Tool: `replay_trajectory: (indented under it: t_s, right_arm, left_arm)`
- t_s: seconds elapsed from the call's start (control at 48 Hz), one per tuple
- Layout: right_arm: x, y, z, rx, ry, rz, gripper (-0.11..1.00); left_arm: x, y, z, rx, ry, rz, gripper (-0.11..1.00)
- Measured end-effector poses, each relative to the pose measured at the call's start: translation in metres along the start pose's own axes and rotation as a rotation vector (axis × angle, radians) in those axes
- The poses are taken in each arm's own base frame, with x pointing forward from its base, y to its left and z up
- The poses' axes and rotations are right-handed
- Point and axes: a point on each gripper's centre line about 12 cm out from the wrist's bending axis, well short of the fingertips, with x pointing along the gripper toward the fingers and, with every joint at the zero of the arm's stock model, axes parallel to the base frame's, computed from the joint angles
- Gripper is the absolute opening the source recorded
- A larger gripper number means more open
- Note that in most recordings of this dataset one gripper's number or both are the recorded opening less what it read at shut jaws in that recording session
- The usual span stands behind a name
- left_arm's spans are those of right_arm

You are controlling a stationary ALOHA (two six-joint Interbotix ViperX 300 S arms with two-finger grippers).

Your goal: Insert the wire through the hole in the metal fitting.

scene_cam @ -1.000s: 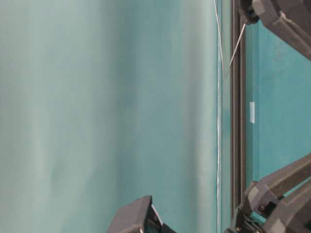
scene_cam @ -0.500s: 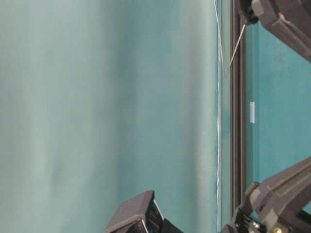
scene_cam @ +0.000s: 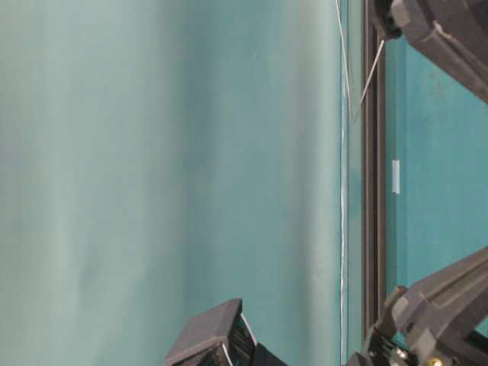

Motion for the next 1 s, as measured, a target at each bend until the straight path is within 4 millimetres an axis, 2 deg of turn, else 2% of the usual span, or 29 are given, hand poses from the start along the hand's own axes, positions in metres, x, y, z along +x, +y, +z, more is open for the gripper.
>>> replay_trajectory:
  t_s: [0.188, 0.25, 0.396, 0.604, 1.0]
  right_arm:
    - [0.0, 0.0, -0.001, -0.001, 0.008, 0.002, 0.75]
    - [-0.001, 0.001, 0.002, 0.004, 0.009, 0.005, 0.88]
    - [-0.01, 0.001, 0.009, 0.009, 0.001, 0.016, 0.88]
    - [-0.019, -0.004, 0.011, 0.012, 0.0, 0.015, 0.88]
    - [-0.022, -0.007, 0.006, 0.003, 0.014, 0.01, 0.88]
  left_arm:
    - [0.0, 0.0, 0.0, 0.001, 0.0, -0.001, -0.1]
    - [-0.001, 0.0, -0.001, 0.0, 0.001, 0.0, -0.1]
    - [-0.007, -0.001, -0.004, 0.001, 0.013, -0.002, -0.1]
    - [-0.028, 0.0, -0.008, 0.002, 0.018, -0.004, -0.1]
    - [-0.063, 0.002, -0.018, 0.002, 0.087, 0.006, -0.1]
